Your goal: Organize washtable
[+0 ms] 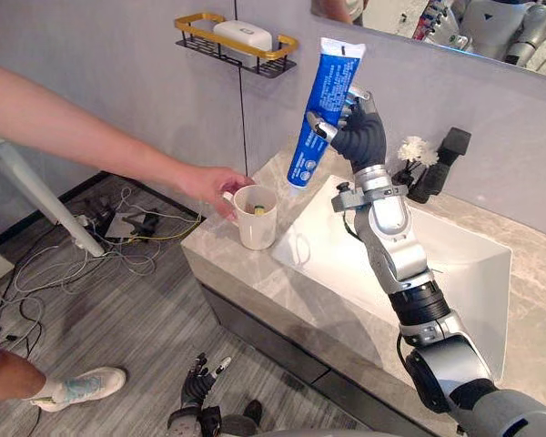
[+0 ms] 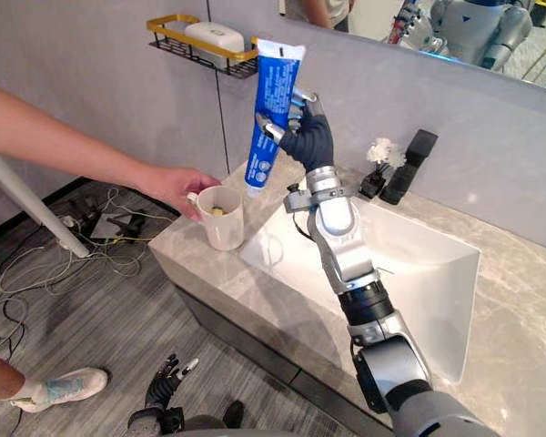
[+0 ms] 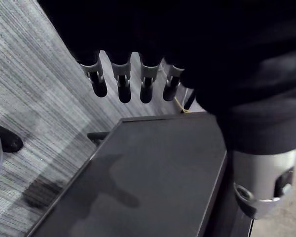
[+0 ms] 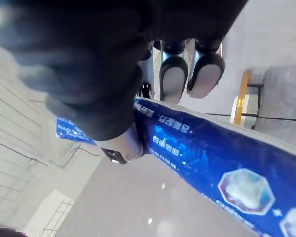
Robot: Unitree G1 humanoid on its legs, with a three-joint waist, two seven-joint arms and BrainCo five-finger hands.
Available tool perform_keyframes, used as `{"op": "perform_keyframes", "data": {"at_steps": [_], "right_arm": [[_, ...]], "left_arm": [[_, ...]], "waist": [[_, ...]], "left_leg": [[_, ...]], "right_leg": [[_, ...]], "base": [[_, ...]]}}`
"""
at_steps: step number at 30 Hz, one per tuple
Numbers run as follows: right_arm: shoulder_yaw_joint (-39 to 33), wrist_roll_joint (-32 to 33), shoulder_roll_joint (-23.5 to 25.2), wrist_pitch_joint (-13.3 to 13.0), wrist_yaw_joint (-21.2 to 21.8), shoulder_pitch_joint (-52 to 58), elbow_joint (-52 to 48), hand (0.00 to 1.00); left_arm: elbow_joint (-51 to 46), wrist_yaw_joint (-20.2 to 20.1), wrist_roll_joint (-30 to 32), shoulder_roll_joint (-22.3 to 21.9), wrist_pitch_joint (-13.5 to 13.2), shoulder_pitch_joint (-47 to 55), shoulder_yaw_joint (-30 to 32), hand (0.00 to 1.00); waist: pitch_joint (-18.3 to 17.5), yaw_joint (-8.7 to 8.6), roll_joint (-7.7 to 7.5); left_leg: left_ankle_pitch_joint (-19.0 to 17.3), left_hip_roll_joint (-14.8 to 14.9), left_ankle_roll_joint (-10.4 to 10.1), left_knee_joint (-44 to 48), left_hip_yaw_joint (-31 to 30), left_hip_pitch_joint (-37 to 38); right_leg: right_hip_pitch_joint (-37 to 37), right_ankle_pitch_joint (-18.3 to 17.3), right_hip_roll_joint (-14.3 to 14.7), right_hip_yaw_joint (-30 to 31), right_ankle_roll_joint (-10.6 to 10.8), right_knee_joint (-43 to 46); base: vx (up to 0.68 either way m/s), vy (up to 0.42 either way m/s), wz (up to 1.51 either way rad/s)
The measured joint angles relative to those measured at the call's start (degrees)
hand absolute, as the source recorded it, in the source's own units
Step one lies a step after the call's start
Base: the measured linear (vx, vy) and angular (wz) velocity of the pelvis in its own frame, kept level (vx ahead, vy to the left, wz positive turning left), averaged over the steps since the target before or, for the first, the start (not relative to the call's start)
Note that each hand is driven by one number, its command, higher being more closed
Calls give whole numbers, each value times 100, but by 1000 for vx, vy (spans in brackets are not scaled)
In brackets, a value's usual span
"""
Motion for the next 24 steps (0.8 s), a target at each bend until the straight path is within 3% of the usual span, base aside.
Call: {"op": "perform_keyframes", "data": {"at_steps": [6, 10, 24], "right_arm": [[159, -13, 85, 8, -9, -400, 517, 100], [242, -146, 181, 55, -8, -483, 639, 100], [456, -249, 288, 221, -13, -756, 1234, 100]], "left_arm": [[-40, 4, 0, 9, -1, -4, -24, 0], [-62, 6, 1, 12, -1, -72, -70, 0], [-88, 26, 0, 34, -5, -112, -77, 0]], "waist": [[16, 44, -8], [93, 160, -17], [188, 170, -24]], "left_leg": [[24, -17, 0, 2, -97, -67], [27, -25, -5, 2, -152, -101], [50, -59, -1, 4, -234, -163]], "right_leg": [[-21, 0, 0, -112, 0, -9], [-24, -2, 2, -169, 1, -21], [-46, -10, -17, -260, 9, -17]], "base": [[-4, -15, 9], [-9, -14, 7], [-2, -4, 3]]}}
